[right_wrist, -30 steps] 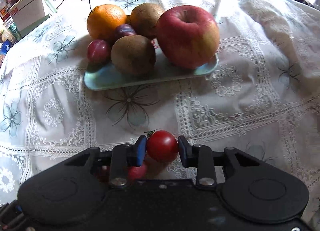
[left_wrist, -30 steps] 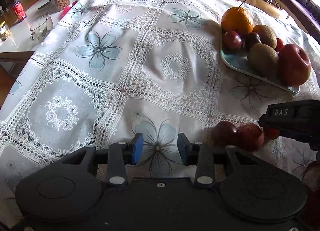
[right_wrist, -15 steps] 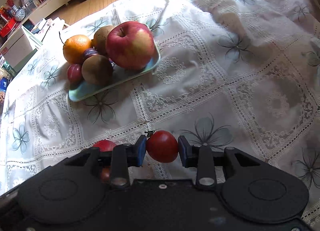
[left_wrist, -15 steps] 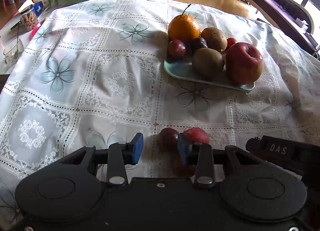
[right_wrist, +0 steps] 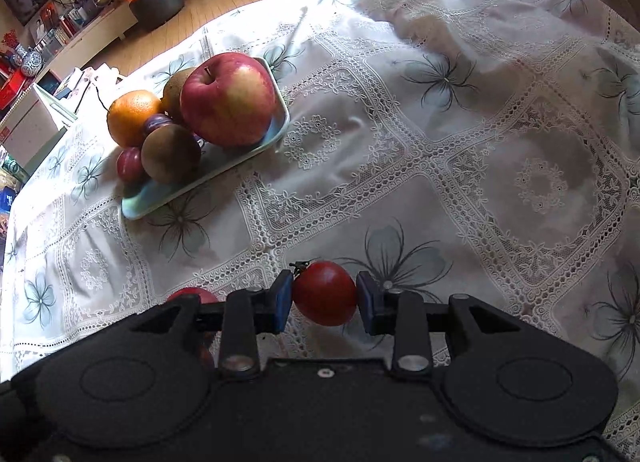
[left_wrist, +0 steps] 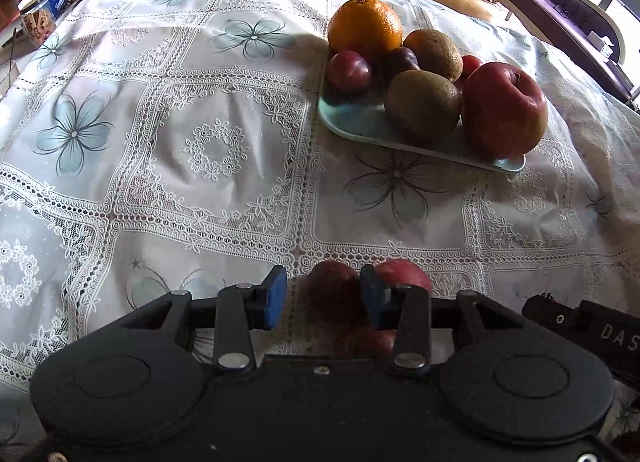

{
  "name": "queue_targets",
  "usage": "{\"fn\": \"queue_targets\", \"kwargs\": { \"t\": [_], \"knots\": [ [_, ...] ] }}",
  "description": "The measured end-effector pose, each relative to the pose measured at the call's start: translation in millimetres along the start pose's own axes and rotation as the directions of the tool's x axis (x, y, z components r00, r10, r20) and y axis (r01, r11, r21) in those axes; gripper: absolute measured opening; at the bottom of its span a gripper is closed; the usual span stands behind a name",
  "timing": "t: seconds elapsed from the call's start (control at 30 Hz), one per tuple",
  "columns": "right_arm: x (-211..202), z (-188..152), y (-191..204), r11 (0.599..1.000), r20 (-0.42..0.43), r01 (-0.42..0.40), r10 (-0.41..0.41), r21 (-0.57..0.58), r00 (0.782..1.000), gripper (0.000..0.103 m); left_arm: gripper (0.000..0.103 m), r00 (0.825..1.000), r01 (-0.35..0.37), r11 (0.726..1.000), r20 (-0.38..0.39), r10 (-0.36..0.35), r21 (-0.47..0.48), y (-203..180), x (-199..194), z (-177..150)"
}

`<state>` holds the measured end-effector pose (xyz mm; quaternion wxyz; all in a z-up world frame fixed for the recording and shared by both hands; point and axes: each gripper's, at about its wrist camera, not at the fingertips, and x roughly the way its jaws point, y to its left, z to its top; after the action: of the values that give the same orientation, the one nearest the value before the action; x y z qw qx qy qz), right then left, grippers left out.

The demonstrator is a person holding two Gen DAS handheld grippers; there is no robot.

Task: Organize fruits
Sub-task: 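Grasp a red tomato with the right tool while the left tool grasps a dark red plum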

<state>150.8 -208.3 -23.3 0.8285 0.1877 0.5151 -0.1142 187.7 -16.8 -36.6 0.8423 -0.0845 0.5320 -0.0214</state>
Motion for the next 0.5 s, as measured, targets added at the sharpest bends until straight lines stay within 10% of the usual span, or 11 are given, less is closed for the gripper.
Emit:
{"fn": "queue_targets", "kwargs": {
  "t": [0.43, 0.5],
  "knots": [
    [4, 0, 3, 1.0, 0.005, 0.019, -0.019, -0.018, 1.0, 0.035, 0.053, 0.997, -0.076, 0.994, 0.038, 0.073, 0.083, -17, 2, -2],
    [3, 0, 1, 1.0, 0.004, 0.009, -0.009, -0.011, 1.0, 0.035, 0.066, 0.996, -0.09, 0.995, 0.016, 0.089, 0.047, -10, 2, -3]
  ]
}}
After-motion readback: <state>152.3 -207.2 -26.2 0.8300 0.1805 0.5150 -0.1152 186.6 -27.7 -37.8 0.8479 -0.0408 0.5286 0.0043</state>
